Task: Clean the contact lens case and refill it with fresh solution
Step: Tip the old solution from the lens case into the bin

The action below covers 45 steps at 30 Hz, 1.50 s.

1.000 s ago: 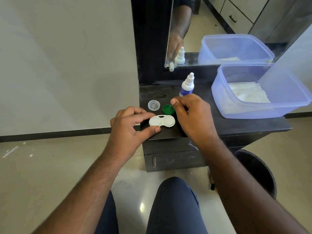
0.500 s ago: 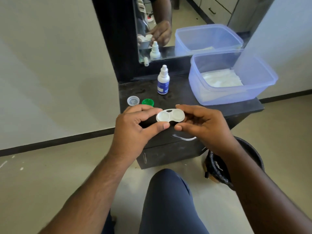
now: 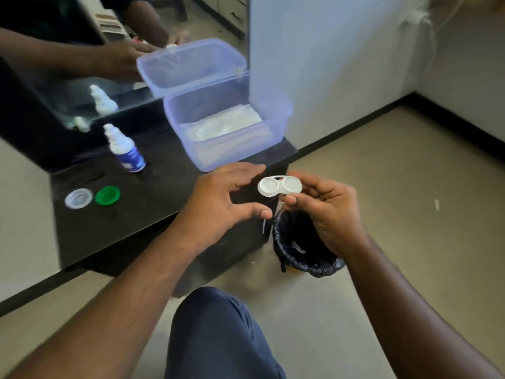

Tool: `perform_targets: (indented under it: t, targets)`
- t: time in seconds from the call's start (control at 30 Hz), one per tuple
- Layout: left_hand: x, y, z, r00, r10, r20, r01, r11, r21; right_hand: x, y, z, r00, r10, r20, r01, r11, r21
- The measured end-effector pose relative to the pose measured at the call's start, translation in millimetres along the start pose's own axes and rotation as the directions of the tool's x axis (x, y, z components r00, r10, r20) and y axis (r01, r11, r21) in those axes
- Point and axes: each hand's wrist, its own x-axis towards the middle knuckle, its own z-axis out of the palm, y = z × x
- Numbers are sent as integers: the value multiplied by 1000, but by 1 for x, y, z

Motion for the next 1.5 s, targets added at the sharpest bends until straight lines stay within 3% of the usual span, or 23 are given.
perform_targets:
  t: [0.1, 0.23, 0.4, 0.47, 0.57, 0.7, 0.83, 0.97, 1.33, 1.5]
  targets:
    - [21, 11, 19, 992, 91, 92, -104, 983, 153, -4, 1, -38, 992, 0, -126, -7, 998, -61]
    - [54, 22, 46, 951, 290, 111, -310, 885, 347, -7, 12, -83, 975, 37, -219, -65, 990, -124]
    - [89, 7, 70, 914, 342, 216, -404, 743, 534, -9, 34, -116, 949, 124, -291, -152, 986, -75]
    - [92, -4, 77, 893, 396, 212, -442, 692, 571, -8, 45, -125, 939, 159, -305, -188, 980, -66]
    - [95, -10, 84, 900, 409, 150, -422, 733, 533, -4, 63, -138, 917, 215, -335, -256, 963, -83]
    - [97, -10, 87, 903, 408, 138, -414, 734, 538, 4, 88, -148, 911, 227, -345, -337, 890, -305]
    - [100, -13, 87, 905, 403, 137, -407, 728, 551, 18, 105, -151, 953, 142, -269, -293, 663, -689]
    - [99, -13, 88, 917, 381, 116, -379, 747, 546, 31, 110, -153, 987, 119, -105, -147, 439, -886]
    - [99, -11, 88, 932, 349, 94, -343, 772, 535, 59, 103, -142, 966, 229, 117, 71, 199, -977]
    - [100, -8, 88, 938, 337, 88, -330, 781, 531, 61, 93, -137, 926, 263, 271, 269, 45, -962]
